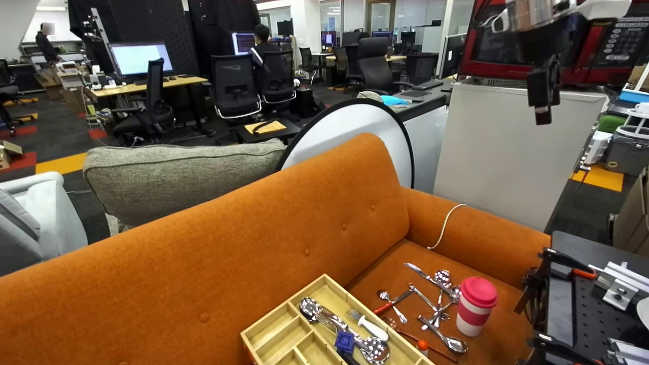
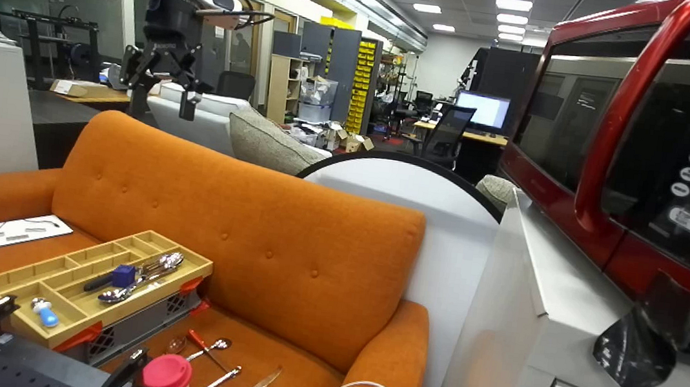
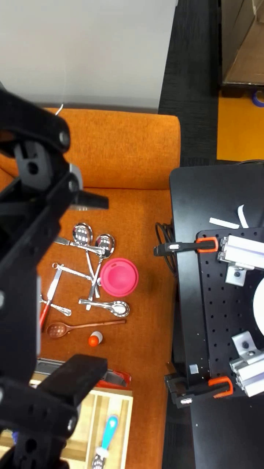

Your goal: Pick up a butter knife from the couch and put it on the tray

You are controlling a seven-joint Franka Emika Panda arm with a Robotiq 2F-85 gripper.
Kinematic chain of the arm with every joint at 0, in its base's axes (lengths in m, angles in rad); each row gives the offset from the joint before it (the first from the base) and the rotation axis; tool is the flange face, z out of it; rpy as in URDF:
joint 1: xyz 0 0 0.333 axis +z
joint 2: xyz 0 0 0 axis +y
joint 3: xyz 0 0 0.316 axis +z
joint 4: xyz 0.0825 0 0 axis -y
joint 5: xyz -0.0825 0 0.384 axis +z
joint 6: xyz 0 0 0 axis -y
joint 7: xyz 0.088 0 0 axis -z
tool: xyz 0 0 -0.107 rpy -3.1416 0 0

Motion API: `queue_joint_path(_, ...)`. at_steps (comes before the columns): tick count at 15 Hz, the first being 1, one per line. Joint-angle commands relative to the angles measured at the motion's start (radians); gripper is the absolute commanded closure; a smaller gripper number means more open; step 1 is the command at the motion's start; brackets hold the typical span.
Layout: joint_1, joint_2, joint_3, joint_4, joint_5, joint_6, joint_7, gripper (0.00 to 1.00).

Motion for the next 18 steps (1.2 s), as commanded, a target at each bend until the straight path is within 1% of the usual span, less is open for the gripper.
queue_joint_path(1, 0.015, 0.099, 0.029, 0.007, 0.034, 0.078, 0.057, 0.0)
queue_joint_path(5, 0.037, 0.244, 0.053, 0.04, 0.088, 0.172, 0.1, 0.0)
queue_joint_path(7, 0.044, 0.315, 0.059, 0.075, 0.107, 0.185, 0.103, 0.0)
queue_joint_path(8, 0.041, 0.26, 0.059, 0.026, 0.087, 0.197, 0.095, 0.0)
queue_joint_path(10, 0.042, 0.287, 0.06, 0.035, 0.088, 0.199, 0.095, 0.0)
queue_joint_path(18, 0.042, 0.269, 0.06, 0.031, 0.088, 0.198, 0.095, 0.0)
